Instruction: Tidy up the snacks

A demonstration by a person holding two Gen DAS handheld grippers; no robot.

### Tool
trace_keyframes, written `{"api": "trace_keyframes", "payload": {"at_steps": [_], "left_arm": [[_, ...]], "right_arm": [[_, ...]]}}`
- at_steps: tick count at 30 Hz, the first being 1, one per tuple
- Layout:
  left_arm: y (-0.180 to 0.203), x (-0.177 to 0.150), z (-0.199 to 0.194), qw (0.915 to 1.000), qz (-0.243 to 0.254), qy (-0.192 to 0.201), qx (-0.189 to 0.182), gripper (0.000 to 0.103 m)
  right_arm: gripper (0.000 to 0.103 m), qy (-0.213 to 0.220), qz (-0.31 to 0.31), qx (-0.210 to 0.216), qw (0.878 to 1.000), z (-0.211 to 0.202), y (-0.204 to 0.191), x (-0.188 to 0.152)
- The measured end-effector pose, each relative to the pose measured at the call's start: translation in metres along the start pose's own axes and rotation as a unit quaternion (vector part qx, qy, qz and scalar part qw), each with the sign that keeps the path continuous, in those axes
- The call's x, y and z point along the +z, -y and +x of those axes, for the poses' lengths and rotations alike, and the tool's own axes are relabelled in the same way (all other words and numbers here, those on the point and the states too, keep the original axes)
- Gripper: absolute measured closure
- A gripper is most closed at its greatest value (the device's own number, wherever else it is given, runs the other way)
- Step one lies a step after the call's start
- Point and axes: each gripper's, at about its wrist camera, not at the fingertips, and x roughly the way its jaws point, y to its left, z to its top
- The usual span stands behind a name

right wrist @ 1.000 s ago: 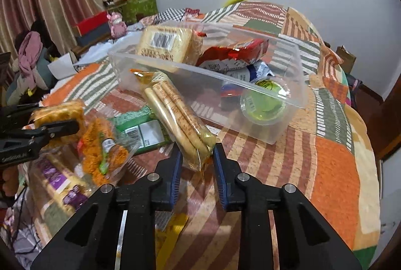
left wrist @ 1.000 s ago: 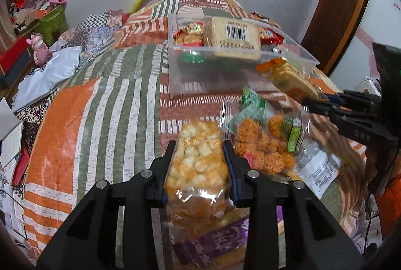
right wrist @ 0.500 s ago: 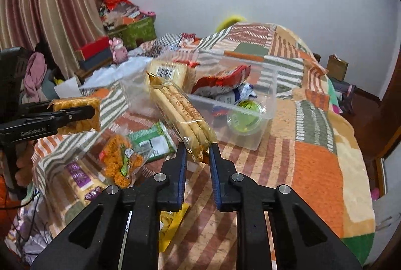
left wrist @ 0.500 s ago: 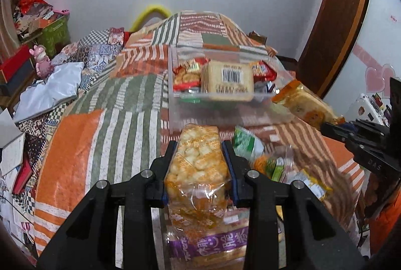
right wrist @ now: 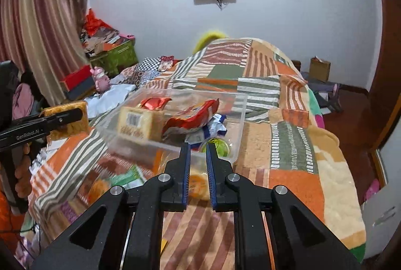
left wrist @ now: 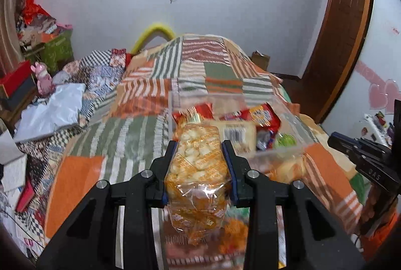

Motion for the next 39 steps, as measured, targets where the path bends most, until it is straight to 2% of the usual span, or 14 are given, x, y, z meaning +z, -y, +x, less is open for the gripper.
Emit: {"api": "trace_keyframes", "payload": {"at_steps": [4,6,8,10,13,16,20,24,27,32,36,39], "left_arm": [[-0.004,0.005,0.014,0.9999,-0.009,-0.010,-0.002,0.068],[-0.006,0.002,0.018,0.9999,-0.010,-0.012,-0.001,0.068],[-0.008,-0.002,0.022,0.9998,-0.013,-0.018,-0.001,0.068],[-0.011,-0.007,0.025,0.9995,-0.016,-0.028,-0.003,0.068],[-0.011,-0.013,0.028,0.9992,-0.015,-0.036,-0.005,0.068],[-0.011,-0.022,0.027,0.9991,-0.008,-0.042,-0.005,0.068],[-0.010,-0.030,0.025,0.9988,-0.004,-0.047,-0.009,0.068],[-0.009,-0.034,0.021,0.9987,-0.003,-0.050,-0.015,0.068],[-0.008,-0.037,0.018,0.9986,-0.003,-0.050,-0.019,0.068],[-0.007,-0.042,0.013,0.9984,-0.003,-0.051,-0.023,0.068],[-0.006,-0.045,0.011,0.9982,-0.005,-0.055,-0.022,0.068],[-0.007,-0.047,0.010,0.9980,-0.008,-0.058,-0.025,0.068]], "right_arm": [[0.091,-0.022,0.011,0.010,1.000,0.011,0.006,-0.004],[0.085,-0.035,0.009,0.019,0.999,0.012,0.006,-0.009],[0.054,-0.054,0.002,0.030,0.998,0.015,0.003,-0.017],[0.042,-0.063,-0.009,0.033,0.997,0.020,0.001,-0.022],[0.041,-0.091,-0.035,0.033,0.995,0.034,-0.004,-0.027],[0.035,-0.123,-0.039,0.032,0.991,0.053,-0.002,-0.030],[0.034,-0.147,-0.032,0.038,0.988,0.069,0.005,-0.033],[0.034,-0.153,-0.030,0.070,0.985,0.062,0.001,-0.039],[0.034,-0.159,-0.055,0.084,0.982,0.049,-0.014,-0.050],[0.035,-0.142,-0.100,0.056,0.983,0.033,-0.028,-0.056],[0.035,-0.147,-0.104,0.061,0.982,0.048,-0.028,-0.040],[0.035,-0.184,-0.108,0.076,0.974,0.074,-0.030,-0.037]]}}
